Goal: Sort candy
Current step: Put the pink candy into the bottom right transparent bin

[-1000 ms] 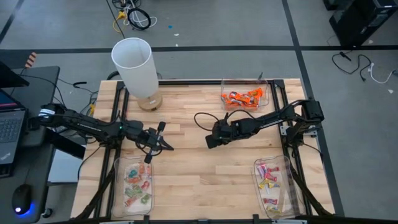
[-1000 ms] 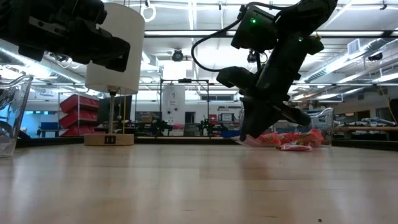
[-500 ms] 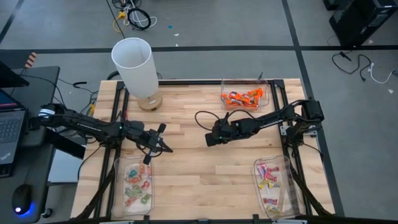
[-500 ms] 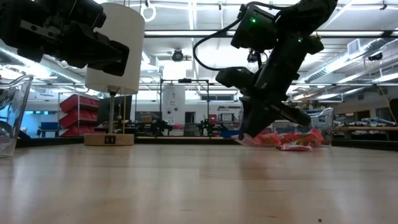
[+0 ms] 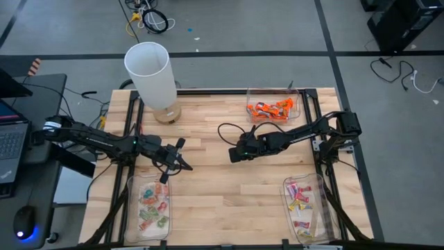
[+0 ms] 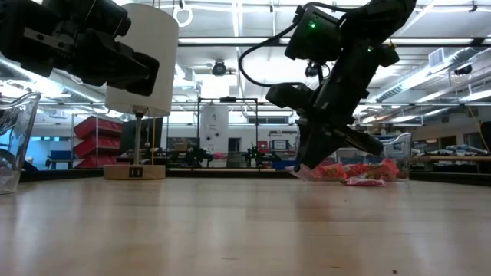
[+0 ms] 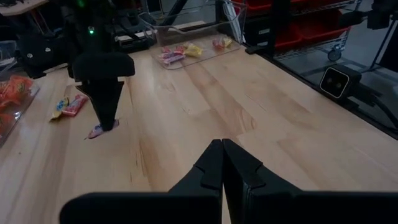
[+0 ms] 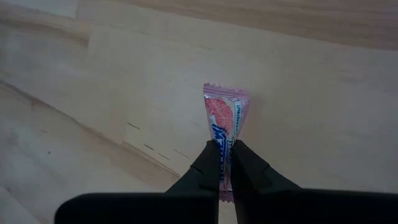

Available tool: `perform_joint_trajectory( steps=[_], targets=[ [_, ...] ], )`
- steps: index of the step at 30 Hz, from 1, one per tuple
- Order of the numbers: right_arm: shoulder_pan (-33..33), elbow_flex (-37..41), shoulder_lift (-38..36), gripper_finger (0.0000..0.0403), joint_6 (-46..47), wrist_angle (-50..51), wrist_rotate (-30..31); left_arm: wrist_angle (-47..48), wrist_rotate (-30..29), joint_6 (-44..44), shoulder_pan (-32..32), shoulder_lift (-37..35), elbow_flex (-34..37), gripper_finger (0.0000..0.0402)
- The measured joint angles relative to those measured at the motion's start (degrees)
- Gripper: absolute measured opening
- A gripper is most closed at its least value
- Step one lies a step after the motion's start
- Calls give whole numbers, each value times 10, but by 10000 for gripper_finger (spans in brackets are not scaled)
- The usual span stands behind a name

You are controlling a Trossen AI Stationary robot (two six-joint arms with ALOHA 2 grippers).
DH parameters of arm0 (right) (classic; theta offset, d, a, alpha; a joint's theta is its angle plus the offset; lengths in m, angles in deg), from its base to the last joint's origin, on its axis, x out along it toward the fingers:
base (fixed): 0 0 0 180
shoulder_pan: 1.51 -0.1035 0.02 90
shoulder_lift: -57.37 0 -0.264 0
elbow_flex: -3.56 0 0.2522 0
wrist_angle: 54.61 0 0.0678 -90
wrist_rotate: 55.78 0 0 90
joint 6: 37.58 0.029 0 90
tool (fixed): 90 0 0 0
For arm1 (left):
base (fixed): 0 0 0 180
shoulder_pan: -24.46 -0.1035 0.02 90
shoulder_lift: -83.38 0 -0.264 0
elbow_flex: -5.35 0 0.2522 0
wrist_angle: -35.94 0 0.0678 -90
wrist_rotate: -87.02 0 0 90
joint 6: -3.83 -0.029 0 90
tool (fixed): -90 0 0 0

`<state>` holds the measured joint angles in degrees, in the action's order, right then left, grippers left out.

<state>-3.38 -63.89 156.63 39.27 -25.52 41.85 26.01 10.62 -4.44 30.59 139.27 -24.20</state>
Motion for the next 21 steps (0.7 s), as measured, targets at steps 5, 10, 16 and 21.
perform_joint_trajectory(
  steps=[5,10,16,21],
  targets=[
    [-4,-5,-1,11,-11,5,-14,1,0,0,0,0,0,5],
    [-4,-25,-17,8,-48,8,-14,0,0,0,0,0,0,5],
    [-4,-67,-37,7,-95,56,8,-1,0,11,0,0,0,5],
    [-4,-111,-56,7,-126,122,18,0,0,14,0,0,0,5]
  ],
)
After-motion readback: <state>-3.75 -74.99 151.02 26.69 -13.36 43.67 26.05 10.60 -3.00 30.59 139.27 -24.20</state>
